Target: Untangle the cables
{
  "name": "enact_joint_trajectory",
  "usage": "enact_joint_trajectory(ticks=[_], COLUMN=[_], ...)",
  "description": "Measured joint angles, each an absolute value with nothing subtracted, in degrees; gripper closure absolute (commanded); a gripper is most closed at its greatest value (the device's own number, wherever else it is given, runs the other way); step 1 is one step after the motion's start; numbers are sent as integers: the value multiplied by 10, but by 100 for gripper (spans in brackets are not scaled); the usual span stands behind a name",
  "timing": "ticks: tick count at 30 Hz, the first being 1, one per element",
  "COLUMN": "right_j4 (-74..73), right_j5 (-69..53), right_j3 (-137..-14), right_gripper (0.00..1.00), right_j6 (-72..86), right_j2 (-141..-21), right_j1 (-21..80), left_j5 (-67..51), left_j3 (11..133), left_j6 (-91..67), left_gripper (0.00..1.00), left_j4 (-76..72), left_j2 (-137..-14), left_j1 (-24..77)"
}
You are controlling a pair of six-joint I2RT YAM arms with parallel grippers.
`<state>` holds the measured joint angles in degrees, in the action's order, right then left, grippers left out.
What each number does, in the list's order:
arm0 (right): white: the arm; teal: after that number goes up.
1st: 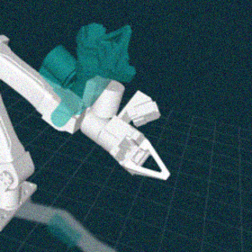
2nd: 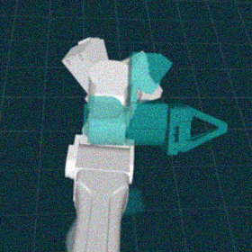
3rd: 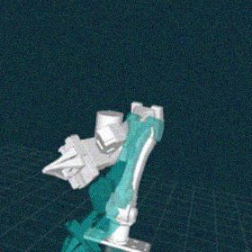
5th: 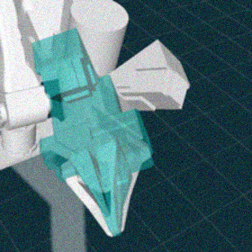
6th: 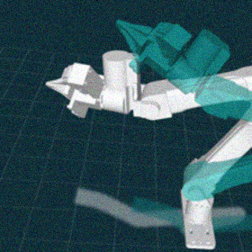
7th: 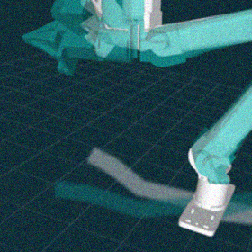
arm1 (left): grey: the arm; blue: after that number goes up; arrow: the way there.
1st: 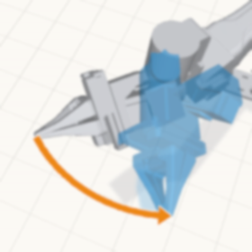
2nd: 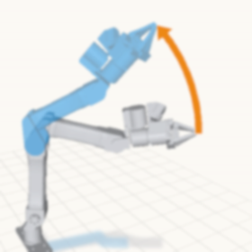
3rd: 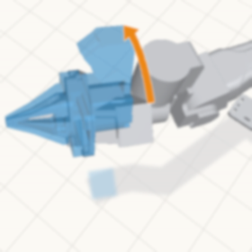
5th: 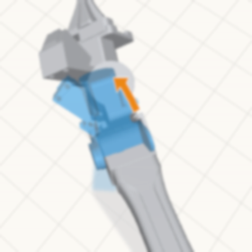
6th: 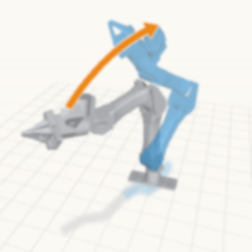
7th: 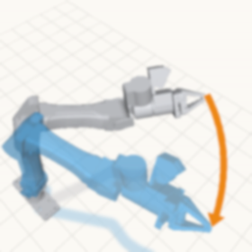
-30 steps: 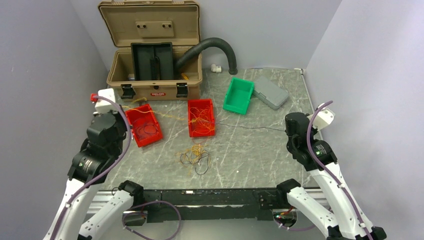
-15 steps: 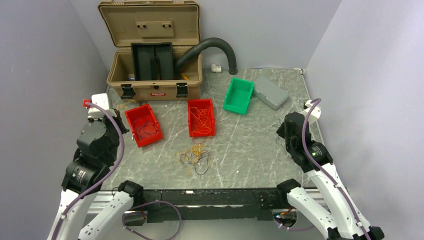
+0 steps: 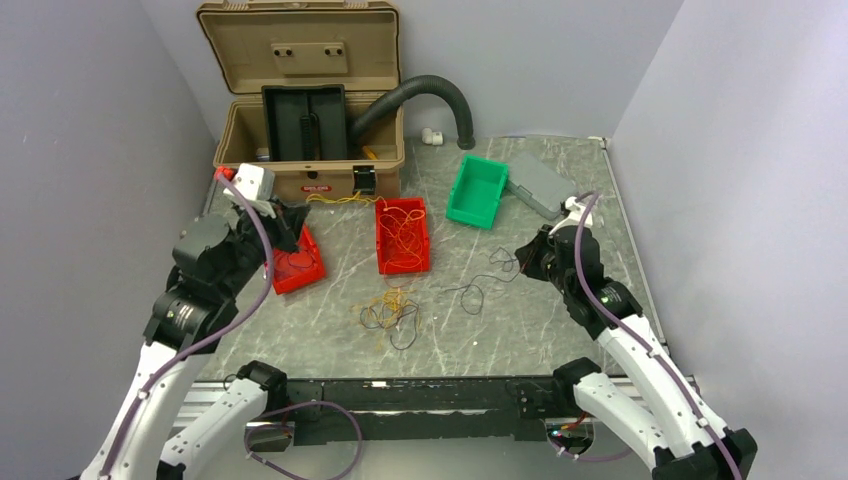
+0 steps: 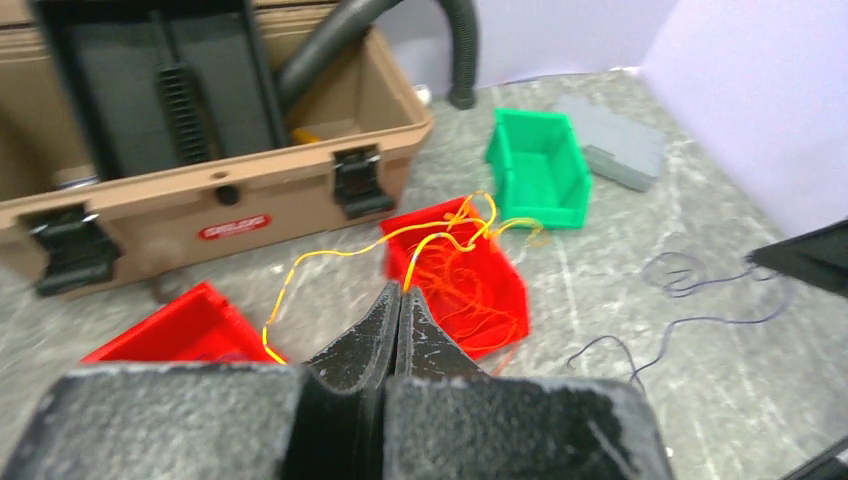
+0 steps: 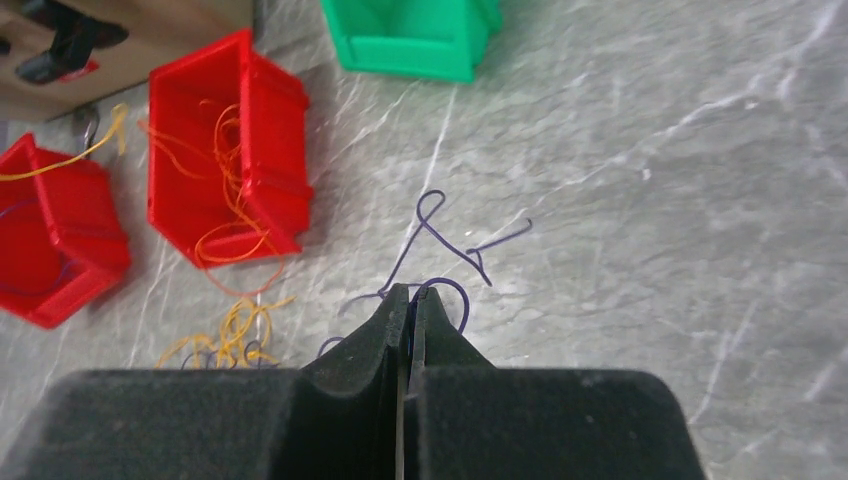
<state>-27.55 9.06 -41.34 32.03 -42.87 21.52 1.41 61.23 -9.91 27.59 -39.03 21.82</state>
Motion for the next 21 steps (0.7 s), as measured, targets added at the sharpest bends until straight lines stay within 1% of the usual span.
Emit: enact_joint_trajectory(ticks=[3,8,12,21], right_j4=[-256,-232,-220,-199], right_j5=[55,14,-6,-41], right_j3=[-404,-396,-387,-369], right_gripper=[100,100,100,100], right_j6=[321,321,320,316], right_j2=[-443,-456,-456,-460], right_j1=[215,215,215,217], left_j5=[-40,-93,-113,-153], left_j3=[613,634,649,669], left_j6=[-118,-142,-149,-169], left_gripper=[100,100,100,100], left_j4=[235,193,181,149], left_j2=[-420,-478,-506,-518], left_j1=[218,218,218,218])
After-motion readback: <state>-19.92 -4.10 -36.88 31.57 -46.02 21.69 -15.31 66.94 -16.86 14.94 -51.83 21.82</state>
